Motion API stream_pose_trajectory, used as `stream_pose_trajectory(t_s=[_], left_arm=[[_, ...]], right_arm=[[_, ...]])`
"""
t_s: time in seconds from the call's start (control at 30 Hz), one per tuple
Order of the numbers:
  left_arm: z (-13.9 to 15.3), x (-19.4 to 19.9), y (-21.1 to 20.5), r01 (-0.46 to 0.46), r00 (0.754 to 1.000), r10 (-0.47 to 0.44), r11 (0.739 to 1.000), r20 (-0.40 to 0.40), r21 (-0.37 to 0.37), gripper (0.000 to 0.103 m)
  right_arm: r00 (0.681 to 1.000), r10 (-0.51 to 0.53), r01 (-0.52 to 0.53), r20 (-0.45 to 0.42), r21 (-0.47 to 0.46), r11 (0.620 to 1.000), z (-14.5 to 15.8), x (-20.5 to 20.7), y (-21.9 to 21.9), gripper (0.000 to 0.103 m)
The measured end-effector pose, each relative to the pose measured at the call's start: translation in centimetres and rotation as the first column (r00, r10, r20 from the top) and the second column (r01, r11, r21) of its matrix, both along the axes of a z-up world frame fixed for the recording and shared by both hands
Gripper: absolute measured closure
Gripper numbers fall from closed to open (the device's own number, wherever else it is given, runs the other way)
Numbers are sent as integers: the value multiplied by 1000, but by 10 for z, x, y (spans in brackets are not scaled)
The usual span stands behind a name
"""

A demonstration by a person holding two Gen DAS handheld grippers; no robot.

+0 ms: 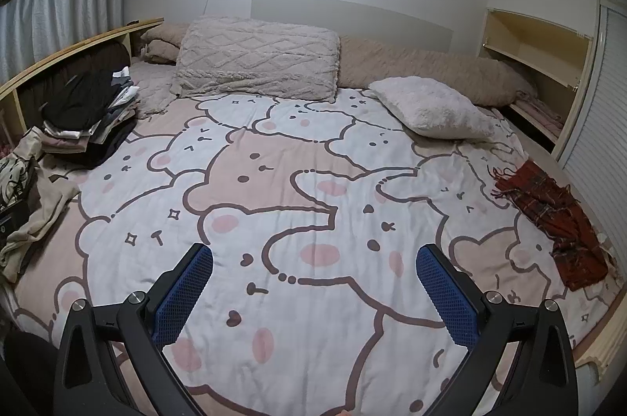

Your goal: Fold clothes

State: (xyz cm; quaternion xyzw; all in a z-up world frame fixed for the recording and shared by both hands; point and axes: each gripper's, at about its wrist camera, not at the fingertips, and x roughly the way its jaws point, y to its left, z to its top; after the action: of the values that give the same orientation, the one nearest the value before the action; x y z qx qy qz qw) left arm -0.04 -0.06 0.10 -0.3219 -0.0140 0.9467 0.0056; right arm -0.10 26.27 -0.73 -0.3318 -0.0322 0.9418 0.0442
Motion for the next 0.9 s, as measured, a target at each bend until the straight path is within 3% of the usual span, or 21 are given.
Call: stream_pose_trajectory(t_s=[0.9], left_arm=[[-14, 6, 4, 35, 999, -35, 999, 10, 7, 0]], right_arm=[[1000, -2, 2, 21, -10, 1000, -9, -4, 2, 0]])
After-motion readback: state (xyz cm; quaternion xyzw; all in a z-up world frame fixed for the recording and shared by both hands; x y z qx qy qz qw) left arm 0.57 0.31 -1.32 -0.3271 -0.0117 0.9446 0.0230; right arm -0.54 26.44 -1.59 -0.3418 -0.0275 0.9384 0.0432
